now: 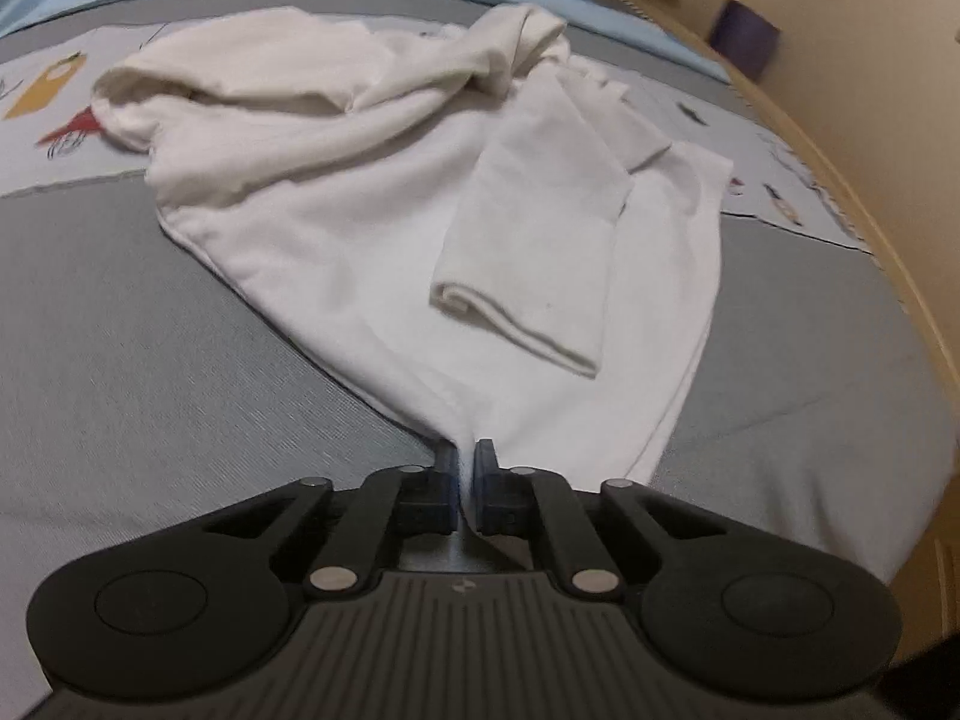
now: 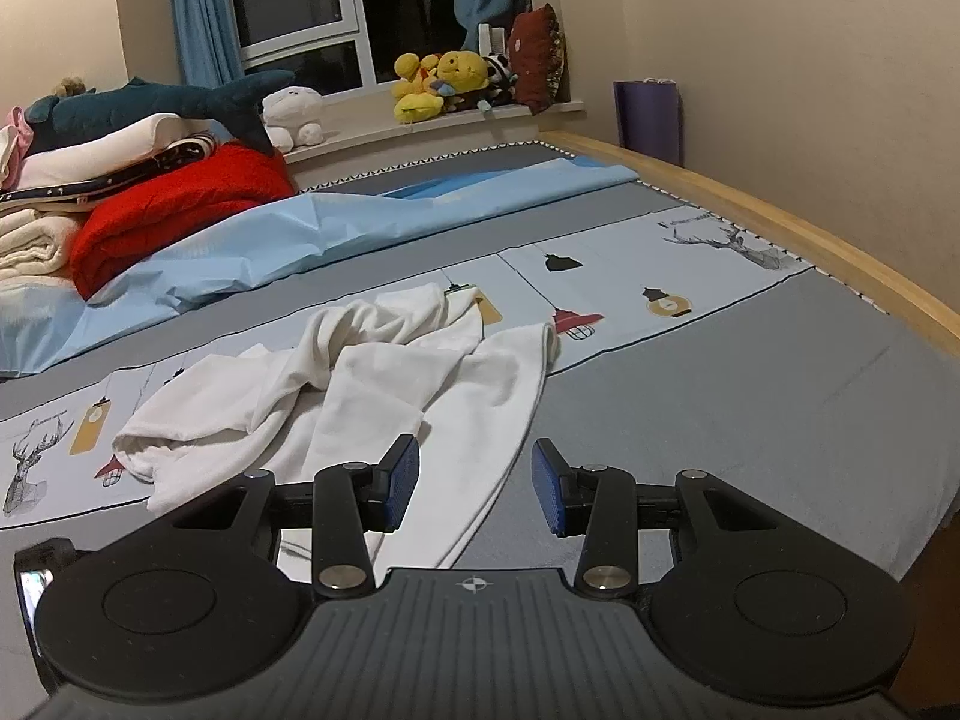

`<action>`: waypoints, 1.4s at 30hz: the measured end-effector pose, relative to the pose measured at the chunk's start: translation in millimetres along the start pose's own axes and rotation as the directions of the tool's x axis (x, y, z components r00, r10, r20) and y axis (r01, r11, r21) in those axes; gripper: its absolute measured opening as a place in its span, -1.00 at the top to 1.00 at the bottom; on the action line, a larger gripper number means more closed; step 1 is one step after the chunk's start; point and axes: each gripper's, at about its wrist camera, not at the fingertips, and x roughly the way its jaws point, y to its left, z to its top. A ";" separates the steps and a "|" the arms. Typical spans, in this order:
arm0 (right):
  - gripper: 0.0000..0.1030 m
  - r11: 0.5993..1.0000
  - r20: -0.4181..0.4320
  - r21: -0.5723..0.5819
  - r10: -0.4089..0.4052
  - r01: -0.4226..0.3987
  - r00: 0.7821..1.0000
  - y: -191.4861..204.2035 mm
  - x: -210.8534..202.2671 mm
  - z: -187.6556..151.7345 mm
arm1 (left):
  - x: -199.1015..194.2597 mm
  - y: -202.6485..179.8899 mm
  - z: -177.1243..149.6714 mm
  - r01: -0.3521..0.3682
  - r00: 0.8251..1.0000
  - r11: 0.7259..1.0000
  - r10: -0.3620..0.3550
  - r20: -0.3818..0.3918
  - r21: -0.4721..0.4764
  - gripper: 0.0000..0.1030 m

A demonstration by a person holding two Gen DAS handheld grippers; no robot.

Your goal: Fold small clothes

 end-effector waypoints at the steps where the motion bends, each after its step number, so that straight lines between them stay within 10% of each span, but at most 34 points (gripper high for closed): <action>1: 0.15 1.000 0.002 -0.002 0.001 -0.001 1.000 2.7 -0.8 0.2 | -7.5 7.4 2.4 -0.012 1.000 1.000 0.012 0.007 0.028 0.92; 9: 0.16 1.000 0.000 -0.010 0.012 -0.012 1.000 16.1 -2.6 0.9 | -88.7 119.8 11.8 -0.030 0.994 0.982 0.049 -0.098 0.188 0.93; 16: 0.16 1.000 -0.027 0.000 0.011 -0.011 1.000 20.9 -6.2 -4.7 | -158.6 200.8 -16.6 -0.169 0.943 0.918 0.257 -0.211 0.359 0.93; 20: 0.16 1.000 -0.075 -0.007 0.020 -0.021 0.997 22.1 -6.2 -14.8 | -174.4 210.5 -29.2 -0.101 0.930 0.909 0.231 -0.287 0.404 0.86; 22: 0.16 0.999 -0.103 -0.006 0.031 -0.032 0.994 21.4 -5.0 -19.3 | -183.9 212.7 -32.6 -0.141 0.948 0.893 0.246 -0.201 0.428 0.81; 27: 0.19 0.997 -0.153 0.008 0.075 -0.075 0.985 20.8 -1.0 -23.2 | -196.0 235.2 -13.5 -0.136 0.989 0.966 0.147 -0.034 0.221 0.78; 30: 0.69 0.993 -0.164 -0.025 0.111 -0.116 0.980 25.0 0.8 -26.0 | -189.1 233.1 4.3 -0.092 0.996 0.988 0.090 0.025 0.126 0.78; 42: 0.76 0.948 -0.334 0.135 0.317 -0.288 0.888 42.9 47.0 -44.5 | -131.7 179.7 14.7 0.021 0.999 0.972 -0.014 -0.028 0.233 0.71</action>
